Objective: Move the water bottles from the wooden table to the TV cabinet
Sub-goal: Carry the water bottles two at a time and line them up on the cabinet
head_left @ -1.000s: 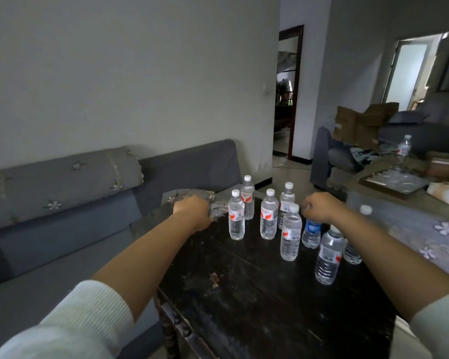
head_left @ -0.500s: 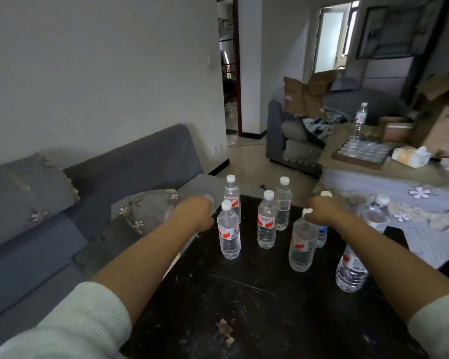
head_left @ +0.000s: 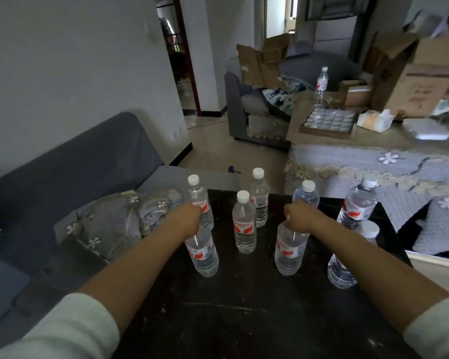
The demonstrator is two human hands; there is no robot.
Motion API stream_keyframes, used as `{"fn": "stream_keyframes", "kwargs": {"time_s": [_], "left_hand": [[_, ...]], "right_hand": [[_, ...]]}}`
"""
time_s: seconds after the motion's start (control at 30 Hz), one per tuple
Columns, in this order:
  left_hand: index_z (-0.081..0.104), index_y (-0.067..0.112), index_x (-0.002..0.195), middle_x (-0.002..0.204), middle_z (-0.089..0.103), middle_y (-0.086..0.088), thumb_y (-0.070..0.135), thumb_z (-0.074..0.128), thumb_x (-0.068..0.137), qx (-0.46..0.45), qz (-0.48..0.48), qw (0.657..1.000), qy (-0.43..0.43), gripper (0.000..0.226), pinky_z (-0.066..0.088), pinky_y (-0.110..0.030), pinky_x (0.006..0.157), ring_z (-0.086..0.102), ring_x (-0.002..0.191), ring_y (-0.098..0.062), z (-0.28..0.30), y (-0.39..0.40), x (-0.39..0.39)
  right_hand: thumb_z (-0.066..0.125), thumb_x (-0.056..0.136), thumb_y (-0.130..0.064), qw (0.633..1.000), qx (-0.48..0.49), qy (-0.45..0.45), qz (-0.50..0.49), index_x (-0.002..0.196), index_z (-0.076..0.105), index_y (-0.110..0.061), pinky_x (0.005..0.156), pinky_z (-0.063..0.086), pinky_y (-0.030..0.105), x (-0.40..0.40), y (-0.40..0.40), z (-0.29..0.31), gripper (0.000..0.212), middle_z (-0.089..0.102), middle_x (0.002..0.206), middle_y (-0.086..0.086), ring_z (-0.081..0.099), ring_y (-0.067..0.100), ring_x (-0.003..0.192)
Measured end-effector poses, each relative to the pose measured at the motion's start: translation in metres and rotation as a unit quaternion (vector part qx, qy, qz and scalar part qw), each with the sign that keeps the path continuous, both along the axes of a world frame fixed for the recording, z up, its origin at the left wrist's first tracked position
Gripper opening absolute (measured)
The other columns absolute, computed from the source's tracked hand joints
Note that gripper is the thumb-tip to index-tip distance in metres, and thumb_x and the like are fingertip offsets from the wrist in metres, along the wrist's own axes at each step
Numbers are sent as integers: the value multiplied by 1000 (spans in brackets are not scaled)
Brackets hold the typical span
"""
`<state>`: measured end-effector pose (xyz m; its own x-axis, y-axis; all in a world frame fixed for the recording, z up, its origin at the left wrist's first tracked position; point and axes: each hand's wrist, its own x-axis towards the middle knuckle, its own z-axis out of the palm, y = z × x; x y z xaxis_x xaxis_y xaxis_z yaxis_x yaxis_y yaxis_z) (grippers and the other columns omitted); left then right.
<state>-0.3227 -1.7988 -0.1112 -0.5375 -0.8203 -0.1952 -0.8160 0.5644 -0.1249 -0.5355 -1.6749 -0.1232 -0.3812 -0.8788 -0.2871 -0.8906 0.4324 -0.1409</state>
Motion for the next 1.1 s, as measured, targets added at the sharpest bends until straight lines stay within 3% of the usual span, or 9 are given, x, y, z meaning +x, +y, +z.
{"fn": "stream_keyframes", "kwargs": {"time_s": [0.17,0.3,0.47,0.67,0.77,0.87,1.0,1.1], "left_hand": [[62,12,115,113,65,-7,19,58,88,39,-33,999,-10,27,51,-29,89,62,104,-21,-9,-24,-1],[60,8,117,116,63,-10,17,54,91,68,-81,994,-12,28,45,-25,80,61,106,-23,-11,-32,1],[58,6,122,122,61,-13,16,54,92,88,-132,987,13,32,49,-30,92,59,112,-25,-11,-32,6],[65,9,103,110,66,-6,27,64,84,118,-225,966,43,27,51,-30,87,62,104,-21,-8,-15,13],[64,9,84,90,64,-5,31,67,79,130,-268,953,52,22,48,-31,73,64,98,-25,0,5,7],[64,10,89,85,54,-1,31,70,78,157,-323,931,65,25,39,-25,68,57,88,-19,11,41,-9],[64,13,87,89,57,-1,25,70,76,187,-412,888,82,18,39,-23,61,54,84,-15,26,108,-35],[65,12,89,98,62,-5,25,70,77,207,-482,847,87,18,43,-27,71,59,94,-21,34,171,-54]], "right_hand": [[42,96,-16,1000,6,29,6,127,43,-2,96,44,37,9,3,-9,35,41,134,20,50,34,120],[42,96,-17,999,-1,51,-15,128,41,-1,92,45,41,22,12,-12,35,39,134,20,52,36,116],[44,95,-16,995,-11,52,-81,126,42,0,89,46,41,52,21,-11,35,36,135,23,55,39,110],[55,90,-21,977,-68,10,-202,123,50,-9,95,44,32,89,50,-2,35,46,129,14,54,28,114],[60,85,-20,965,-89,-7,-247,114,60,-8,93,44,30,101,77,18,31,57,122,13,54,25,113],[64,82,-19,952,-81,-18,-295,112,65,-8,87,45,29,118,119,37,32,63,117,13,57,26,111],[64,80,-15,927,-89,-26,-364,104,67,-6,74,38,24,139,186,58,26,63,101,11,57,24,97],[64,80,-14,901,-102,-27,-420,98,67,-8,60,36,18,154,242,68,20,53,89,2,48,16,86]]}}
